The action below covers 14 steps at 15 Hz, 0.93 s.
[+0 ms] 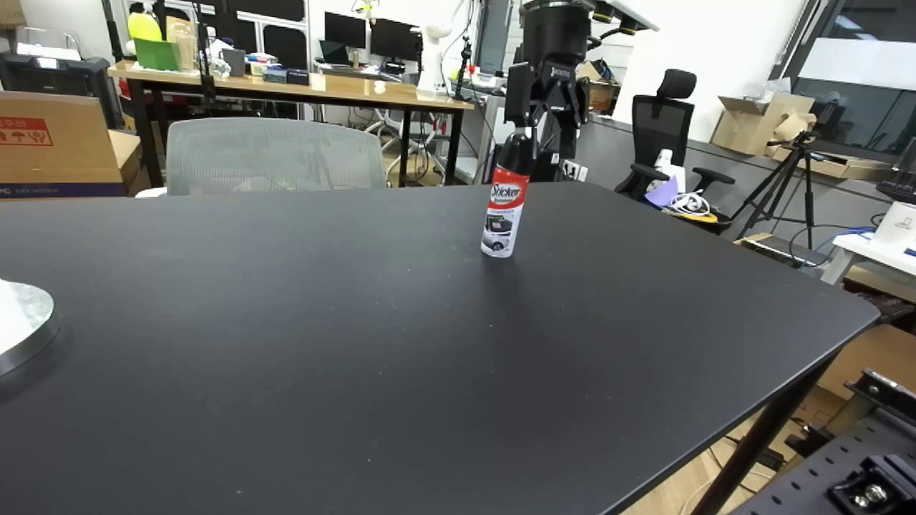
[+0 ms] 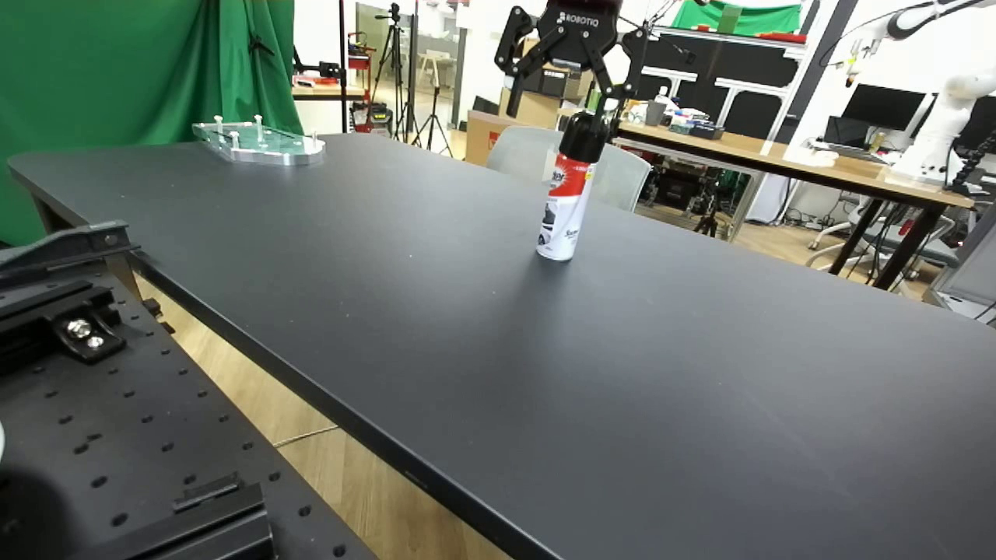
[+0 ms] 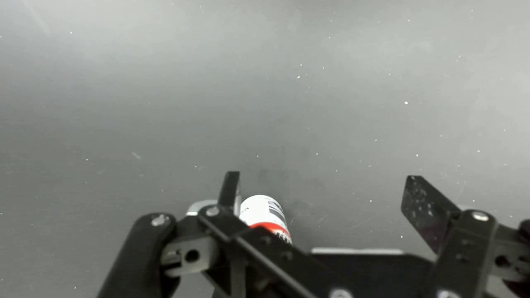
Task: Place the spray can lid on the table
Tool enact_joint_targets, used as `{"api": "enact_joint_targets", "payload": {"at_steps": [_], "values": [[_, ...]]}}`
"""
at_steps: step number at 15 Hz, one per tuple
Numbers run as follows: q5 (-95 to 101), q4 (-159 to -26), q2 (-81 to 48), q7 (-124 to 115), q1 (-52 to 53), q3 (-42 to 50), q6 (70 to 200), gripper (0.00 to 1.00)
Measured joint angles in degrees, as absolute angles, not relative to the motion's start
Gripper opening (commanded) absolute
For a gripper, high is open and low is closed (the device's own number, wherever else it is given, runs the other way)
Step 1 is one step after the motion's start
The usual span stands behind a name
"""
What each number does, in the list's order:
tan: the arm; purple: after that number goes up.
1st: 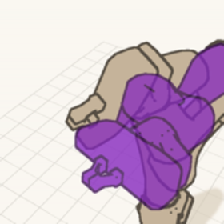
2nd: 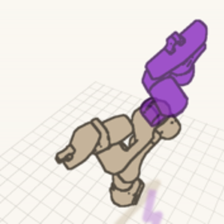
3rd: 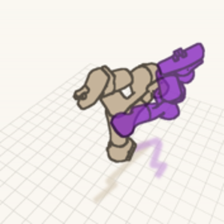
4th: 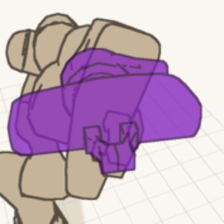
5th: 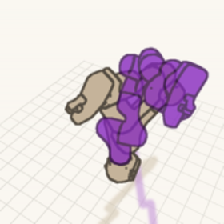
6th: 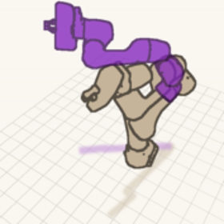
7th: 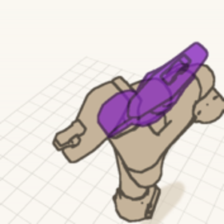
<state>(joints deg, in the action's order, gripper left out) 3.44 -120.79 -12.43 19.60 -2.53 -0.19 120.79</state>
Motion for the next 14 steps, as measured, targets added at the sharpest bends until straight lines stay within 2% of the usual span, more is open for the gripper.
{"api": "enact_joint_targets", "payload": {"at_steps": [8,10,14], "values": [[3.6,-120.8,-12.8,19.7,-2.5,-0.2,121.0,1.00],[6.9,-120.2,-12.7,18.6,-2.5,0.1,125.6,1.00],[7.7,-119.4,-12.7,18.5,-2.5,0.4,126.2,1.00]]}}
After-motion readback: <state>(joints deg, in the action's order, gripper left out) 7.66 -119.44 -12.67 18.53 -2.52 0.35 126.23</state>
